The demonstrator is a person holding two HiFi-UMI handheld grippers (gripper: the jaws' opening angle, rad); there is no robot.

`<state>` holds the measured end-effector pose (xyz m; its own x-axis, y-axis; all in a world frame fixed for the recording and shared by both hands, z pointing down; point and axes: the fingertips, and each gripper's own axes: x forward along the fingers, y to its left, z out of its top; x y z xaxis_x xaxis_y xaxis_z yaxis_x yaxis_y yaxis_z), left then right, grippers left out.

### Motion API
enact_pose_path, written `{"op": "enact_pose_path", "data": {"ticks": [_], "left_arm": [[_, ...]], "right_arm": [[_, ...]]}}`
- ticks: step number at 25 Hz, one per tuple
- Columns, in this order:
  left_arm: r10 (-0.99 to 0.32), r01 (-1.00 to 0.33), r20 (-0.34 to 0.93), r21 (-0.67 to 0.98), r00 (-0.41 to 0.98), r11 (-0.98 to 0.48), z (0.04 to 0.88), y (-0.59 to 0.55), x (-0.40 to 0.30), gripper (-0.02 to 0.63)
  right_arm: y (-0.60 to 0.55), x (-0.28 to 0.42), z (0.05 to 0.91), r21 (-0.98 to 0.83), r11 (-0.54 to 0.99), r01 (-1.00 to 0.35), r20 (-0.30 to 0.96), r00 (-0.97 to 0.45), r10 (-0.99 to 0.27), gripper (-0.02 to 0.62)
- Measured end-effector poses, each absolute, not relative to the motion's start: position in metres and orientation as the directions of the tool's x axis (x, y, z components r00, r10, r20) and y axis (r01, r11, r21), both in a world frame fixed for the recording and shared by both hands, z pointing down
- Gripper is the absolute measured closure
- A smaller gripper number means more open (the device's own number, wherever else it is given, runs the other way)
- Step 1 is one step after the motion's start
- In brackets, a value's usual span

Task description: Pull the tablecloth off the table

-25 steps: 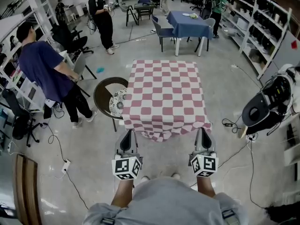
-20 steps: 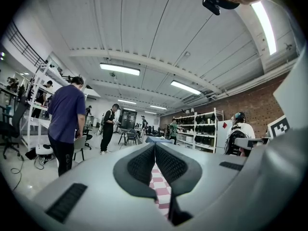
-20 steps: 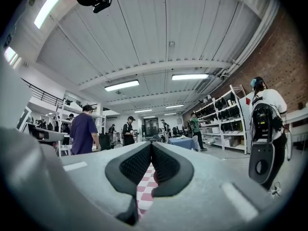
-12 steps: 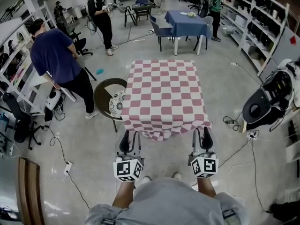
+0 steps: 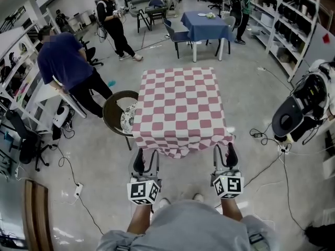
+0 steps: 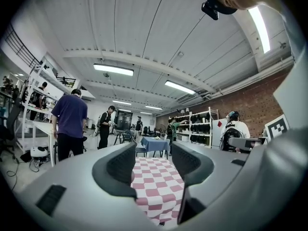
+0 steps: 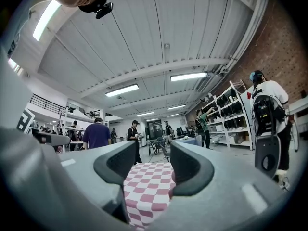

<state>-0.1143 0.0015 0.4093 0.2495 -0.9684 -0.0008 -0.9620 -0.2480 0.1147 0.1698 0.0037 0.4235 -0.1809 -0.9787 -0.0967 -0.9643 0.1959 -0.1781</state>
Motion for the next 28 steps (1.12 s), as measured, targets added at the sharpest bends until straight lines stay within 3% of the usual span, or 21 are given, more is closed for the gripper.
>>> {"op": "enact_pose_path", "data": {"ticks": [12,28], "left_arm": [[-0.972,-0.967,0.034,0.121,0.231,-0.226,0.432,0.005,-0.045,0.383],[-0.98,-0.974,0.046,0.133,0.192,-0.184,0.446,-0.05,-0.062,0.383]], "right_arm": [[-0.008,0.232,0.449,-0.142,0.209,-0.968,-0.036,-0.206,-0.978,0.385],[-0.072,0.218,0.457,-0.155,0.242,-0.958,-0.026,-0.241,-0.97,0.385]]}}
